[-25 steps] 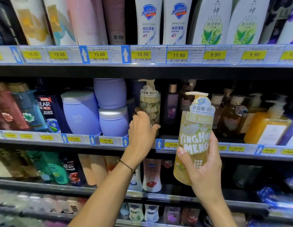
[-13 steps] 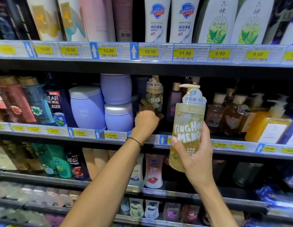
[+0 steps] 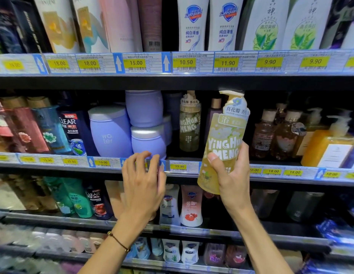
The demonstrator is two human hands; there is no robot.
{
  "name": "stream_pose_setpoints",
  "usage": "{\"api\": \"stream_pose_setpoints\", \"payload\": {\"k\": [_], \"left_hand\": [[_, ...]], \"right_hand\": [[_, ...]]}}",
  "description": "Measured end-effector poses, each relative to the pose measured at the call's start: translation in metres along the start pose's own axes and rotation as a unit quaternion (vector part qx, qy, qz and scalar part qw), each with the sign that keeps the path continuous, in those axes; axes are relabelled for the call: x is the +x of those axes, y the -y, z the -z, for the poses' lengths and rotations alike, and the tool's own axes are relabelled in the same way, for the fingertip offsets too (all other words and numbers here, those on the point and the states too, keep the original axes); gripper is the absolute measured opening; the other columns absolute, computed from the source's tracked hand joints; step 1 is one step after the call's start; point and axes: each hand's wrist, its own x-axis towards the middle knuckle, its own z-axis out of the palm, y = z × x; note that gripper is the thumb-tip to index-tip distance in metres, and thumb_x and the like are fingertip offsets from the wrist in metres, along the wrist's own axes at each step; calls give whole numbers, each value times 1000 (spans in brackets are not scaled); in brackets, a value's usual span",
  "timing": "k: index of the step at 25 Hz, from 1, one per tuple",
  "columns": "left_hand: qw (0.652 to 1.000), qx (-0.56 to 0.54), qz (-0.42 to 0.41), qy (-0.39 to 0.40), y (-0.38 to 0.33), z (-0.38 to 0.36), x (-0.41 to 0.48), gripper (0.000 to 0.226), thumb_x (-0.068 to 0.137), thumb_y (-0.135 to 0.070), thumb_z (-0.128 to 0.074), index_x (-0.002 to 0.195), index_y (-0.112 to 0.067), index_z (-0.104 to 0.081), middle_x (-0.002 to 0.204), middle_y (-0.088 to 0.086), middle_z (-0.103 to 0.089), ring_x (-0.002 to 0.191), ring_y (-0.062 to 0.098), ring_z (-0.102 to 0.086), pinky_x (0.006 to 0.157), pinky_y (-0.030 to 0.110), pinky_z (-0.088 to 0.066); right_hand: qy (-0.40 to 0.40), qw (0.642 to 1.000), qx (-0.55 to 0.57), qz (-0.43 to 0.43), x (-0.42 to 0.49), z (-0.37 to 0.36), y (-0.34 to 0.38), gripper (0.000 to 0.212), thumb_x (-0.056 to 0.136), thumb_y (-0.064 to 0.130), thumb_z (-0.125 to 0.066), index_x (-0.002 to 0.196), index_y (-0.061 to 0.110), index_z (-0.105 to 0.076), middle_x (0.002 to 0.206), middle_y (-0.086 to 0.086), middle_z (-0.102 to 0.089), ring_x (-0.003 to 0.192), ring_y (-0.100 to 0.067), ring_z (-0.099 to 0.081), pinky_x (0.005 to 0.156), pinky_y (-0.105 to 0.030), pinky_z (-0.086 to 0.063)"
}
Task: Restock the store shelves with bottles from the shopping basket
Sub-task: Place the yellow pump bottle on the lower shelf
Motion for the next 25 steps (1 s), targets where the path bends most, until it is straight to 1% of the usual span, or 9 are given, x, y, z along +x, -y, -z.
{"api": "stream_pose_setpoints", "payload": {"k": [3,5,8,11,14,16,18,21,25], "left_hand": [[999,21,-40,17,22,-3,-13,37,94,-21,-59,127,-6,-65,123,21,-58,113,44,-53,101,54,-41],[998,22,-64,18,33,-4,-13,39,95,-22,-59,129,-5,-65,122,22,-59,114,45,-54,108,57,-38],[997,7,-79,0,43,-5,-9,36,97,-22,-61,126,-3,-66,118,22,-60,111,44,-55,109,57,-39],[996,-3,-85,-7,46,-7,-9,35,96,-22,-62,125,-2,-67,117,22,-60,110,44,-55,108,58,-39],[997,-10,-79,-12,45,-8,-10,35,96,-22,-62,125,-2,-67,116,22,-61,109,44,-55,109,57,-39],[997,-14,-79,-14,46,-9,-10,35,97,-22,-62,125,-2,-67,116,22,-61,109,44,-55,109,57,-39],[997,-16,-80,-15,46,-9,-10,35,96,-22,-62,125,-2,-67,116,22,-61,109,43,-55,109,57,-39],[997,-19,-78,-17,46,-9,-11,35,97,-22,-62,126,-2,-67,116,23,-60,110,44,-55,110,57,-38],[997,-18,-74,-18,45,-11,-12,36,97,-22,-62,126,-2,-66,117,23,-60,111,43,-54,111,57,-37]], "right_hand": [[-26,999,35,8,-4,-11,-4,69,76,43,-72,134,17,-44,112,18,-65,104,-6,-64,87,-23,-52],[-45,998,48,11,-4,-17,-5,72,76,40,-74,136,16,-42,117,15,-64,107,-7,-63,90,-22,-51],[-60,996,54,23,5,-20,-3,78,76,36,-78,139,12,-39,126,2,-60,114,-11,-63,97,-28,-51],[-48,998,26,34,17,-22,-3,72,78,29,-82,134,10,-41,125,-4,-61,113,-15,-64,99,-35,-53],[-12,999,-27,40,27,-24,-6,74,81,19,-85,138,11,-40,131,-4,-59,119,-17,-62,103,-38,-50],[7,993,-101,58,34,-25,-8,81,80,27,-86,145,14,-40,133,0,-56,123,-13,-58,105,-36,-49],[14,979,-185,79,42,-28,-9,81,79,37,-85,145,16,-42,130,1,-52,121,-10,-53,104,-33,-47],[28,968,-238,77,46,-37,-12,74,76,38,-85,136,17,-47,122,1,-51,113,-11,-52,99,-32,-47],[58,950,-306,-3,46,-47,-20,56,78,44,-82,111,13,-50,108,-3,-54,101,-19,-53,87,-36,-46]]}}
